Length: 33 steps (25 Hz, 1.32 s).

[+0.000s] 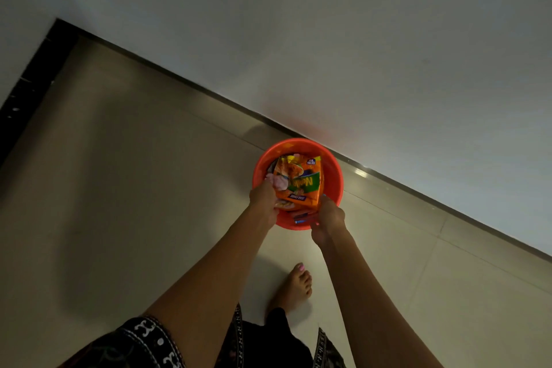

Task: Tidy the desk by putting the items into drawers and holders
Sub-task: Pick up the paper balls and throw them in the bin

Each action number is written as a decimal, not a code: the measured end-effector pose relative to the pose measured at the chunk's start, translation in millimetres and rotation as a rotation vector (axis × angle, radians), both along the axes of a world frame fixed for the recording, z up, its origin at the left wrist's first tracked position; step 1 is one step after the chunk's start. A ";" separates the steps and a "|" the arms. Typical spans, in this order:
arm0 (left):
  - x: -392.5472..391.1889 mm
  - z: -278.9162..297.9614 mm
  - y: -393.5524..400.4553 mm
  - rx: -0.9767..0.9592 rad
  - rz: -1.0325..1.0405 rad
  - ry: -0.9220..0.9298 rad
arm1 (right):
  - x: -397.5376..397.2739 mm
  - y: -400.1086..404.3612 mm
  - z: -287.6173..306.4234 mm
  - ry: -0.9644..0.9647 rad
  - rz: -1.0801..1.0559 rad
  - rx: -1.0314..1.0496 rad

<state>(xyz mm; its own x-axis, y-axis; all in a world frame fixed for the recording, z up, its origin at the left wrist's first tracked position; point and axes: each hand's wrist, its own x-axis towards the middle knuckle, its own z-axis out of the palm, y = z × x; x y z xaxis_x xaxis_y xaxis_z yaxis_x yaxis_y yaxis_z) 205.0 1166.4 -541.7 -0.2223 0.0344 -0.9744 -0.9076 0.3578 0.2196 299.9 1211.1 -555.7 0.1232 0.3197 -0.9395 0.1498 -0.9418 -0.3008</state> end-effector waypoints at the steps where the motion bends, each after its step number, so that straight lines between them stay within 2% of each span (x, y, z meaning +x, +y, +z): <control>1: -1.6 3.6 -2.3 -0.022 0.004 0.026 | -1.6 -0.2 6.0 -0.018 0.006 0.014; 6: -16.8 59.8 -11.4 -0.026 0.090 0.093 | -17.5 -6.7 58.5 -0.069 -0.012 0.080; 12: -36.0 147.5 -38.0 0.045 0.198 0.152 | -39.4 -24.1 162.6 0.074 -0.066 0.142; 17: -56.8 244.3 -82.0 0.289 0.357 0.170 | -68.9 -46.7 264.3 0.256 0.044 0.227; 24: -96.0 389.0 -182.2 0.588 0.536 0.381 | -137.6 -98.3 394.6 0.583 0.271 0.433; 28: -112.2 452.1 -242.5 0.670 0.569 0.511 | -179.0 -140.2 454.6 0.701 0.410 0.515; 33: -152.4 503.7 -297.2 0.729 0.654 0.622 | -229.5 -191.3 502.0 0.817 0.519 0.606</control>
